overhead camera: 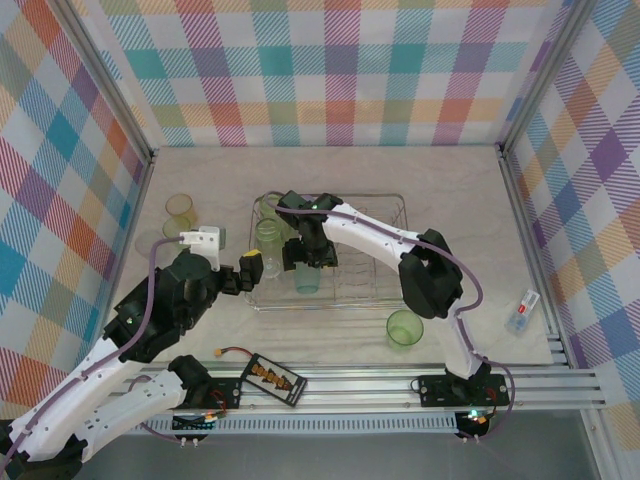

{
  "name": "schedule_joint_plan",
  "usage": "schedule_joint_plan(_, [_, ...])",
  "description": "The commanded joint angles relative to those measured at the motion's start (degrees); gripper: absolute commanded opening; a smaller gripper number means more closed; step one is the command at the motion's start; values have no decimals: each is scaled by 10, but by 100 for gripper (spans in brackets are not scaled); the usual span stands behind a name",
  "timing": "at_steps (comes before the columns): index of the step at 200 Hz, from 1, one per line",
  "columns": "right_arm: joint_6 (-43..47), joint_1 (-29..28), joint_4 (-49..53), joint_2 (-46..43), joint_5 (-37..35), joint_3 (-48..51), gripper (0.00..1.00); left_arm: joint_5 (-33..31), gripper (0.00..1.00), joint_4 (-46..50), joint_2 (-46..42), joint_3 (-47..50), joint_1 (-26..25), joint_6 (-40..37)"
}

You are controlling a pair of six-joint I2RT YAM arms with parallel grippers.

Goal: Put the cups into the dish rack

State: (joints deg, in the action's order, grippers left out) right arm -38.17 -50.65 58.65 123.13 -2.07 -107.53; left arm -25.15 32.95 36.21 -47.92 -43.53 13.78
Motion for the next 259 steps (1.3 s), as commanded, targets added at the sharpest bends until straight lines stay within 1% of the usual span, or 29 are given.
schedule_joint_plan(1, [0,-5,2,34,-23,6,78,5,100,-7,-4,10,-5,-12])
schedule_joint_plan(46, [6,-4,-12,30,-47,20,77,6,100,-1,-3,12,-6,-13])
schedule_joint_plan(69, [10,-5,-30,7,-57,42,72,6,100,1,-3,11,-5,-15])
schedule_joint_plan(87, [15,-3,-42,-16,-63,57,71,10,100,-1,-4,12,-5,-20])
schedule_joint_plan(125, [24,3,-35,-66,-51,66,68,59,100,-33,-3,23,-6,-45])
schedule_joint_plan(152, [12,15,-38,-131,-16,85,68,104,100,-65,-8,38,-6,-70])
schedule_joint_plan(169, [-7,32,-55,-180,27,107,67,139,100,-85,-7,44,-6,-84])
schedule_joint_plan(178, [-20,46,-75,-207,61,124,67,165,100,-108,-8,53,-6,-101])
schedule_joint_plan(197, [-72,83,-127,-256,143,170,62,221,100,-164,-13,87,-6,-130])
schedule_joint_plan(214, [-127,114,-183,-293,207,211,60,271,99,-245,-18,119,-5,-144])
schedule_joint_plan(228, [-168,127,-256,-321,248,247,59,277,99,-312,-22,139,-6,-117])
schedule_joint_plan(238, [-200,132,-306,-334,268,265,59,265,98,-357,-19,150,-6,-90])
schedule_joint_plan(250, [-225,134,-333,-343,276,268,58,254,96,-401,-8,157,-8,-70])
schedule_joint_plan(259, [-236,134,-345,-348,275,266,58,257,94,-431,3,161,-10,-72])
